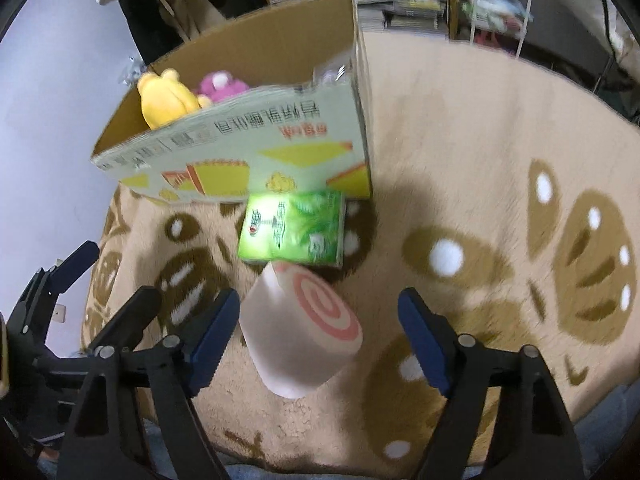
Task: Organize soft objects
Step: 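Grasp the green tissue pack with the left gripper while the right gripper grasps the pink cushion, then carry the tissue pack and pink cushion into the box and open both grippers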
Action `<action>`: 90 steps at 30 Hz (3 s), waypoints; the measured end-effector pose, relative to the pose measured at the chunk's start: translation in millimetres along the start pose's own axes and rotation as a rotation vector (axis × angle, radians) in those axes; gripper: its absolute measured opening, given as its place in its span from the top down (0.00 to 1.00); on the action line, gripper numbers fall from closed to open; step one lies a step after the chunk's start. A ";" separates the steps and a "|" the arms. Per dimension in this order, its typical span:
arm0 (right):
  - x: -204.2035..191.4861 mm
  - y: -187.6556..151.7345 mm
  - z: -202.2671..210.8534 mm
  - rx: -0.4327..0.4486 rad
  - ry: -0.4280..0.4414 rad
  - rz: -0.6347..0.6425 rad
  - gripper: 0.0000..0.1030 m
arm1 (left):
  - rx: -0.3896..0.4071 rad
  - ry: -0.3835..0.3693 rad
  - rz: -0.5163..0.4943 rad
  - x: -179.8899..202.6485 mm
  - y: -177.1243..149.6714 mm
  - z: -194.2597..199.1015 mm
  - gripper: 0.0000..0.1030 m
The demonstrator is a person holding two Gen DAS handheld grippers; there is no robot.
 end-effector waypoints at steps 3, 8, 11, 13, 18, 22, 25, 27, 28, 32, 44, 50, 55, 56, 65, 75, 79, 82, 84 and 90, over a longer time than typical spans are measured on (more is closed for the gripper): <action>3.6 -1.6 -9.8 -0.045 -0.013 -0.024 0.24 | -0.015 -0.011 0.014 1.6 -2.0 -5.9 0.07; 8.3 -4.0 -21.0 -0.112 0.058 -0.076 0.49 | -0.014 -0.010 0.007 5.9 -4.7 -13.8 0.07; 2.4 -4.7 -22.2 -0.114 0.057 -0.038 0.66 | -0.028 -0.033 0.014 7.4 -4.4 -19.9 0.07; -3.2 -4.0 -21.0 -0.113 0.049 -0.009 0.73 | -0.037 -0.048 0.009 10.9 -4.2 -25.0 0.07; -7.3 -3.2 -9.6 -0.089 0.010 0.028 0.76 | -0.028 -0.084 -0.024 23.3 -0.5 -31.2 0.07; 0.9 -1.0 2.1 -0.057 -0.030 0.018 0.76 | -0.022 -0.109 -0.049 34.3 3.4 -38.1 0.07; 10.5 3.9 9.0 -0.035 -0.058 -0.003 0.76 | -0.019 -0.127 -0.052 40.2 6.8 -45.1 0.07; 15.8 6.9 11.4 -0.023 -0.077 -0.014 0.76 | -0.023 -0.142 -0.044 44.0 9.4 -51.1 0.07; 17.6 8.3 12.2 -0.017 -0.091 -0.018 0.76 | -0.025 -0.147 -0.047 47.1 10.9 -55.3 0.07; 26.1 13.7 18.5 0.011 -0.137 -0.022 0.76 | -0.020 -0.144 -0.070 56.0 12.7 -64.9 0.07; 49.0 25.6 19.9 0.031 -0.199 -0.058 0.76 | -0.025 -0.164 -0.061 68.2 23.9 -88.7 0.07; 48.8 26.9 14.8 0.023 -0.196 -0.064 0.76 | -0.031 -0.166 -0.059 69.8 18.5 -94.5 0.22; 48.5 28.5 16.2 0.056 -0.182 -0.063 0.76 | 0.013 -0.097 -0.057 70.0 13.6 -82.9 0.23; 47.1 29.1 18.0 0.070 -0.172 -0.057 0.76 | 0.021 -0.090 -0.058 69.2 12.8 -79.4 0.23; 20.9 23.6 39.3 0.152 -0.107 0.024 0.76 | 0.117 -0.022 -0.041 51.5 11.2 -20.3 0.23; -5.6 19.4 80.2 0.301 -0.046 0.104 0.76 | 0.260 0.081 -0.033 23.3 13.4 50.8 0.22; -12.8 18.9 98.4 0.393 -0.026 0.123 0.75 | 0.332 0.117 -0.032 14.6 24.9 76.6 0.22; -18.8 18.4 113.7 0.494 -0.016 0.141 0.75 | 0.380 0.136 -0.029 6.8 34.1 88.1 0.22; -22.3 19.7 121.0 0.550 -0.011 0.148 0.75 | 0.414 0.163 -0.038 1.5 39.1 92.8 0.22; -33.7 25.9 135.3 0.688 -0.015 0.173 0.75 | 0.465 0.229 -0.044 -10.5 49.7 99.3 0.22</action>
Point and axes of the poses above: each gripper's, at about its wrist camera, not at the fingertips, and z roughly against the way its jaws point, x to its right, y to its top, the point moved 2 cm from there along -z, roughly the way its jaws point, and after that the axes turned 3 degrees about -x, right-handed, at the moved point
